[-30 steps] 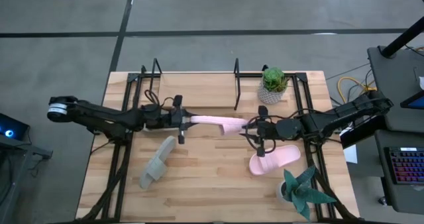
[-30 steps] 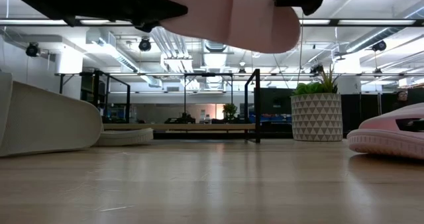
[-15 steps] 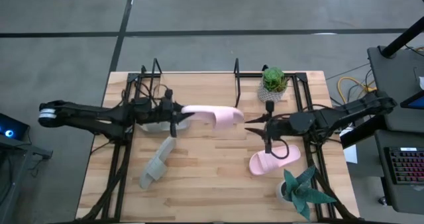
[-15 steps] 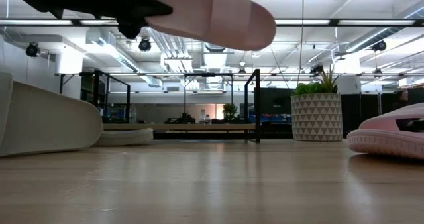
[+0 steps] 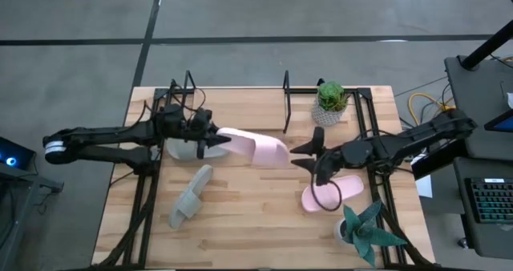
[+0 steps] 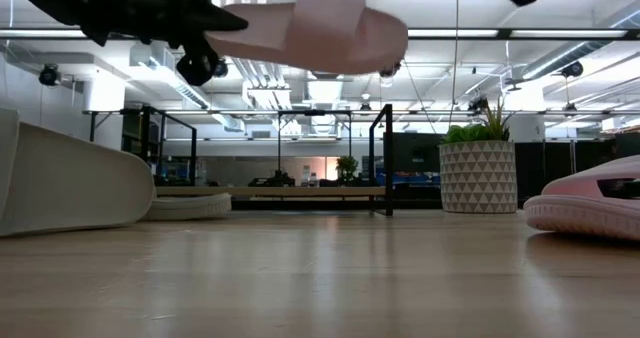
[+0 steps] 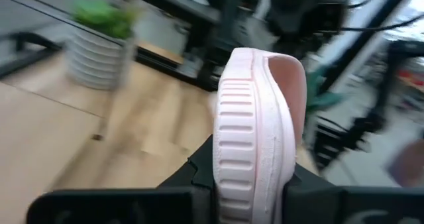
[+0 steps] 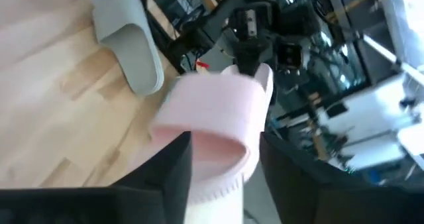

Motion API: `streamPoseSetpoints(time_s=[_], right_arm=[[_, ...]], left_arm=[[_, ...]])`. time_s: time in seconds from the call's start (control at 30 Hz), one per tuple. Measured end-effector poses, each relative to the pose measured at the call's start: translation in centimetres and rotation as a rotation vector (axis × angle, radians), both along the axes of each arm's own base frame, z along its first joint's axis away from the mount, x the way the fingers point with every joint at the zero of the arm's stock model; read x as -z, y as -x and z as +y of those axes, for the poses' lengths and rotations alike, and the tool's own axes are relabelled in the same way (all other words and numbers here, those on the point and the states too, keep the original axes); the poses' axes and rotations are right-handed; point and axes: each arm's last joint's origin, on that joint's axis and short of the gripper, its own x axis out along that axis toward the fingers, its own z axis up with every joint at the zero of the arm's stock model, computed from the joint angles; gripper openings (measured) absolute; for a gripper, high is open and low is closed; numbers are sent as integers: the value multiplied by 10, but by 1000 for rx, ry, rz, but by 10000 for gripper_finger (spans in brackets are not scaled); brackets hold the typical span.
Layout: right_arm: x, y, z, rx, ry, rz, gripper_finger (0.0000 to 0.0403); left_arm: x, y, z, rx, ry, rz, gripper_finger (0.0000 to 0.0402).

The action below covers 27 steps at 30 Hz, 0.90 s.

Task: Pick and place slides into the shelf
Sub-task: Put the top pink slide on the shelf

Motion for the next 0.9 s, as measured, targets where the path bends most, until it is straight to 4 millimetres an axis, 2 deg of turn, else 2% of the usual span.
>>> streamPoseSetpoints(time_s=[0.13,0.33,0.63,0.9], right_arm=[[5,-9,7,-19,111,-3,221],[8,-9,22,33,313,7,263],[11,-2,40,-57,446,37,262],[20,-5,48,-73,572,91,258]], left_arm=[[0,1,-2,118,32,0,38],[-2,3,-2,119,37,-12,38],[-4,4,-3,148,38,-20,38],[-4,4,-3,167,41,-22,38]])
